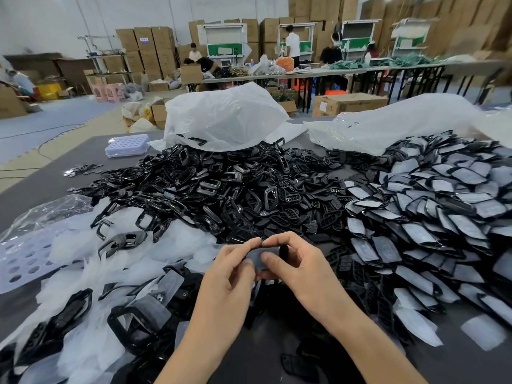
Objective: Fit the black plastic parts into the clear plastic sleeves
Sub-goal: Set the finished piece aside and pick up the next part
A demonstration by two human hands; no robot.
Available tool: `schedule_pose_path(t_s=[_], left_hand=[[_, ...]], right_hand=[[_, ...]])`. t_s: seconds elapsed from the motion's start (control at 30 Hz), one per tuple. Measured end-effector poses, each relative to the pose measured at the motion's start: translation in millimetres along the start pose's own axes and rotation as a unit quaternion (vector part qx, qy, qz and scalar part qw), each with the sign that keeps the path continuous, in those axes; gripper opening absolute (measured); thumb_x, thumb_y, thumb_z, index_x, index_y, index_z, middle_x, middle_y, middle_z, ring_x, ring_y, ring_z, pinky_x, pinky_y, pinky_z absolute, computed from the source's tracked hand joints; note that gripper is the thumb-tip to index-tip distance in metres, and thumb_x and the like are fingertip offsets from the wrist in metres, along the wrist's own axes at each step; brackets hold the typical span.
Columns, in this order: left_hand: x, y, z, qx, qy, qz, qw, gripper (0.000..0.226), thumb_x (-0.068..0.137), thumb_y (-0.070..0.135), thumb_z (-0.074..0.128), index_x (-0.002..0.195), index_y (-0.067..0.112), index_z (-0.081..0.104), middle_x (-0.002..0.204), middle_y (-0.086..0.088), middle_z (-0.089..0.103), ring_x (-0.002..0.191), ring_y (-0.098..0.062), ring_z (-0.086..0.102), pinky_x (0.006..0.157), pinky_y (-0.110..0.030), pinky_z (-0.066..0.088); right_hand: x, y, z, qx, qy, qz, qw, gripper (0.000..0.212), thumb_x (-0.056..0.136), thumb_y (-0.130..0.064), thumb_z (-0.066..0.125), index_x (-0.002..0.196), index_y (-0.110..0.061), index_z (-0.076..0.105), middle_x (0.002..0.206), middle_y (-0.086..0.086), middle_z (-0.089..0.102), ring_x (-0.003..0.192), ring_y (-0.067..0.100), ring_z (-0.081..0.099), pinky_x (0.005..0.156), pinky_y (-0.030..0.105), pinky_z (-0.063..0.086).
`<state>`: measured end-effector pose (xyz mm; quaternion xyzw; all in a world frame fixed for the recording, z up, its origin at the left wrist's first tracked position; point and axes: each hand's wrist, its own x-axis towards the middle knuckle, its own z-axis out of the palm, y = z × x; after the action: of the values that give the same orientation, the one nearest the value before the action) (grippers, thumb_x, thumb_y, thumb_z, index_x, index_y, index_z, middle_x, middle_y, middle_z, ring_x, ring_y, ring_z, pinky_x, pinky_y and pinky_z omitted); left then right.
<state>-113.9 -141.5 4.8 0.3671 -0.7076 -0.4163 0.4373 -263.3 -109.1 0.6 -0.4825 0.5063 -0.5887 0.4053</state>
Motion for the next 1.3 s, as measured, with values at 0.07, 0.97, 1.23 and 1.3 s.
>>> schedule_pose_path(t_s=[0.07, 0.97, 1.23, 1.3], left_hand=[[-0.7, 0.2, 1.4, 0.005, 0.000, 0.006, 1.000, 0.040, 0.100, 0.002, 0.052, 0.120, 0.033, 0.068, 0.102, 0.016, 0.064, 0.098, -0.004, 0.066, 0.082, -0.013, 0.050], [-1.9, -3.7, 3.2, 0.020, 0.037, -0.024, 0.999, 0.023, 0.097, 0.020, 0.060, 0.091, 0.042, 0.066, 0.080, 0.013, 0.072, 0.073, -0.004, 0.069, 0.064, -0.012, 0.049], [-4.0, -4.7, 2.9, -0.001, 0.032, -0.022, 0.999, 0.022, 0.101, 0.021, 0.054, 0.097, 0.040, 0.065, 0.084, 0.012, 0.074, 0.078, -0.004, 0.072, 0.067, -0.015, 0.053], [-2.7, -4.5, 2.2, -0.003, 0.036, -0.019, 0.999, 0.020, 0.099, 0.024, 0.056, 0.095, 0.042, 0.065, 0.083, 0.009, 0.074, 0.077, -0.008, 0.072, 0.069, -0.023, 0.056]], right_hand=[[-0.6, 0.8, 0.4, -0.013, -0.008, -0.005, 1.000, 0.024, 0.096, -0.011, 0.069, 0.097, -0.035, 0.070, 0.098, 0.002, 0.078, 0.086, 0.022, 0.077, 0.079, 0.028, 0.061], [-4.4, -1.5, 1.9, -0.026, -0.016, 0.008, 1.000, 0.020, 0.101, -0.009, 0.060, 0.107, -0.027, 0.068, 0.098, -0.010, 0.076, 0.082, 0.011, 0.076, 0.075, 0.016, 0.055], [-2.7, 0.2, 2.2, -0.022, -0.001, 0.006, 1.000, 0.017, 0.099, -0.014, 0.066, 0.104, -0.031, 0.067, 0.099, -0.008, 0.076, 0.081, 0.015, 0.076, 0.074, 0.020, 0.056], [-1.4, 0.1, 1.3, -0.008, 0.004, 0.006, 1.000, 0.015, 0.097, -0.013, 0.068, 0.105, -0.026, 0.066, 0.097, -0.007, 0.076, 0.079, 0.016, 0.076, 0.072, 0.019, 0.056]])
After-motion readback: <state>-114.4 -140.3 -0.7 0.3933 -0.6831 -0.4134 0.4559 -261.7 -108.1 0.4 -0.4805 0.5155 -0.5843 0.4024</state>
